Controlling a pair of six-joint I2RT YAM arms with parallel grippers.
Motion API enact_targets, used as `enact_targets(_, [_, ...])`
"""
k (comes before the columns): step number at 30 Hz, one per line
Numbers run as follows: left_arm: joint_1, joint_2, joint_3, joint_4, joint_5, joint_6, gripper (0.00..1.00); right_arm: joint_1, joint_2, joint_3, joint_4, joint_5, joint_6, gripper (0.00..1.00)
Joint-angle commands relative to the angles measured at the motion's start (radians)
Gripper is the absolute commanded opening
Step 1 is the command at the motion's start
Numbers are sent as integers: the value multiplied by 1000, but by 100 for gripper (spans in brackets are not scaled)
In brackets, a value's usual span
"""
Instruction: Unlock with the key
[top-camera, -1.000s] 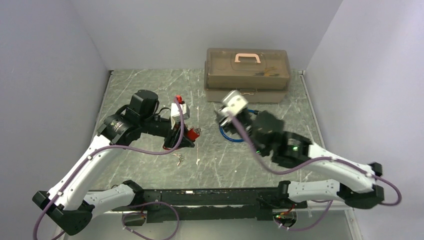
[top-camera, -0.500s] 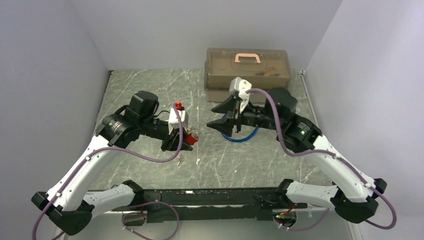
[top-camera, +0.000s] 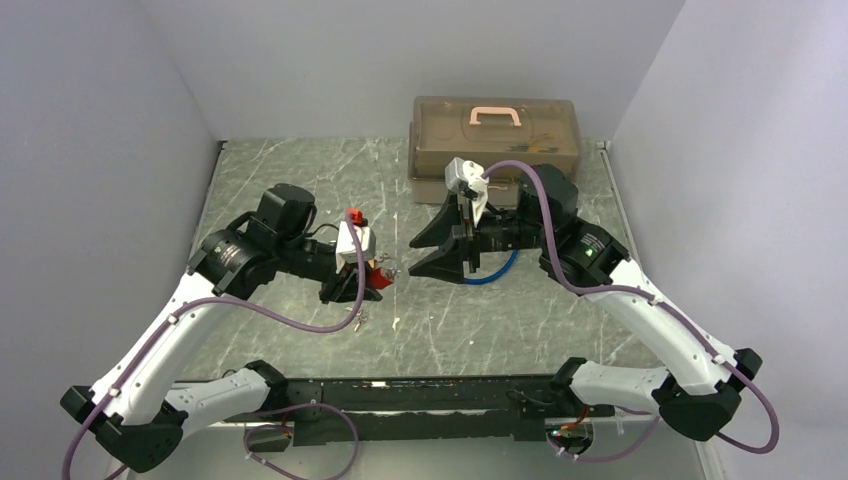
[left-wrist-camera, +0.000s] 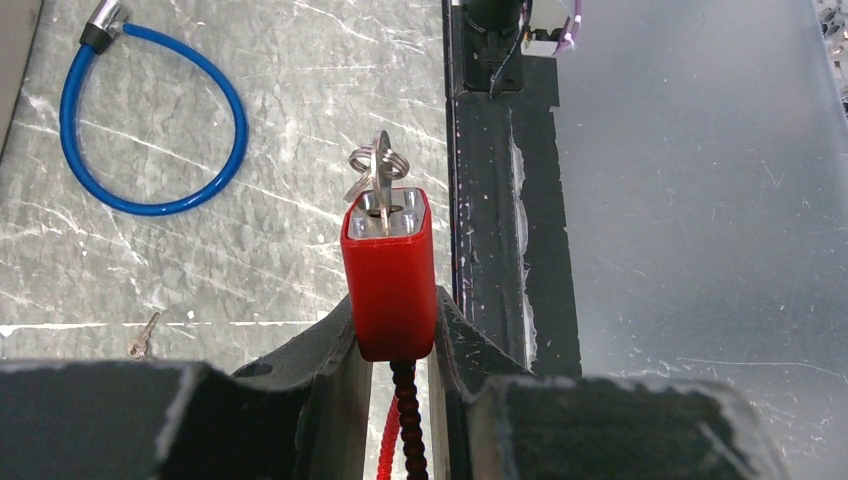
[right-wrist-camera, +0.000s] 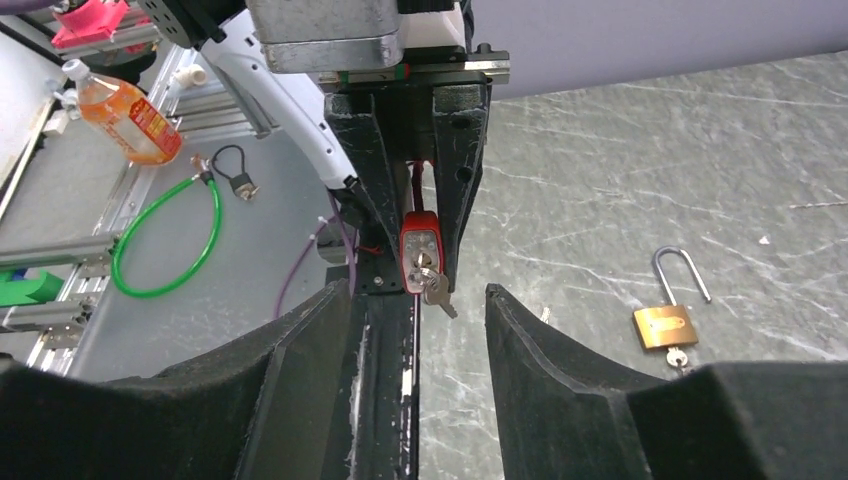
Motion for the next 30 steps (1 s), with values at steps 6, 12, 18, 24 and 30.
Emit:
enact_targets(6, [-16,12,53,4,8,22,0,-2,36,-20,124,-11,45,54])
enact_targets(12, [-18,19,62,8,5,17,0,-2,56,-18,132,-25,51,53])
enact_targets(18, [-17,25,69,16,3,7,0,0,61,-29,141,-61,49,54])
enact_targets(24, [-18,39,87,22,9,-4,0,11,82,-21,129,-84,36,53])
enact_targets(30, [-18,42,94,19,17,-6,0,18,90,-18,112,-91,19,51])
